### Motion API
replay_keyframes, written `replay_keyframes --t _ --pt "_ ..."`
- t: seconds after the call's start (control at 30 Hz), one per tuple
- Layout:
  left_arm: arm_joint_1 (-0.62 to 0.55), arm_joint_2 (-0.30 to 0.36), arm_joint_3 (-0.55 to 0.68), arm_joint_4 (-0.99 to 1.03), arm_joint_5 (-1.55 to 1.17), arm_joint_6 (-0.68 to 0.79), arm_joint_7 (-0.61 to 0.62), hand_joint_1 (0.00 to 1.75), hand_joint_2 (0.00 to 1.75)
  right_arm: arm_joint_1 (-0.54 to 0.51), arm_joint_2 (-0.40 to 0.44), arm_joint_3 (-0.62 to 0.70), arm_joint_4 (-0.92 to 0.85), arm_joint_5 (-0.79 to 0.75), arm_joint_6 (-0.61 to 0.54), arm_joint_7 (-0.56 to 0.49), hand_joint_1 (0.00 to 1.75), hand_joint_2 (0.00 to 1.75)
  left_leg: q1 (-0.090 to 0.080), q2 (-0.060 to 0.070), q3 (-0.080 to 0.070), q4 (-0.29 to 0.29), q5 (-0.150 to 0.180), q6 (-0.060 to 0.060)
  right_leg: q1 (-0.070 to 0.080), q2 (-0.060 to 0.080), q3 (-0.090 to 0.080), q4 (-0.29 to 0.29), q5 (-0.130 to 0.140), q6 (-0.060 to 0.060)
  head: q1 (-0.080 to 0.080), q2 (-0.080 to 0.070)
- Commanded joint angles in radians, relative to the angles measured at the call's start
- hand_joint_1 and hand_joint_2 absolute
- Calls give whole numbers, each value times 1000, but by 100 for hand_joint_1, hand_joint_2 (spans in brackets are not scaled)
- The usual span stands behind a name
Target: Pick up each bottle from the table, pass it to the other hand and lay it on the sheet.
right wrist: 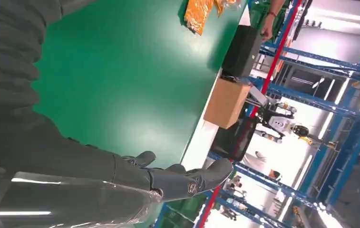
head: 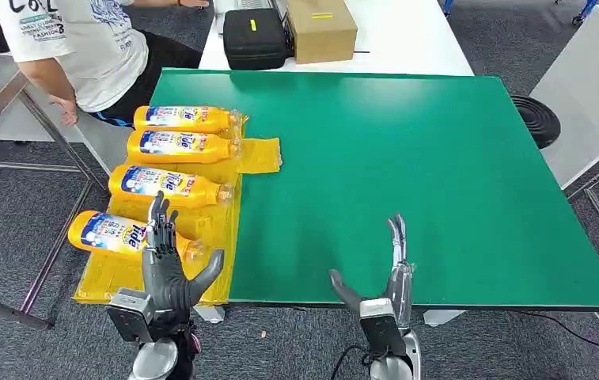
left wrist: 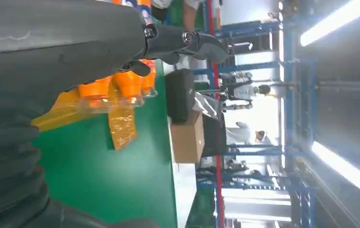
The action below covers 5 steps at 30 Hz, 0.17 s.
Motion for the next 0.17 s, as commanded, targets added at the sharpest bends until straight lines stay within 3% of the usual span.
replay_keyframes --t 0.03,0.17 --pt "19 7 -16 -11 19 28 3 0 175 18 -21 35 -15 -26 -7 11 0 175 0 1 3 0 -1 0 1 -1 3 -1 -1 -2 0 0" --pt "51 17 -31 -49 5 79 3 0 175 39 -23 43 -43 -48 -8 8 0 175 0 1 6 0 -3 0 1 -1 6 -1 -2 -3 0 0"
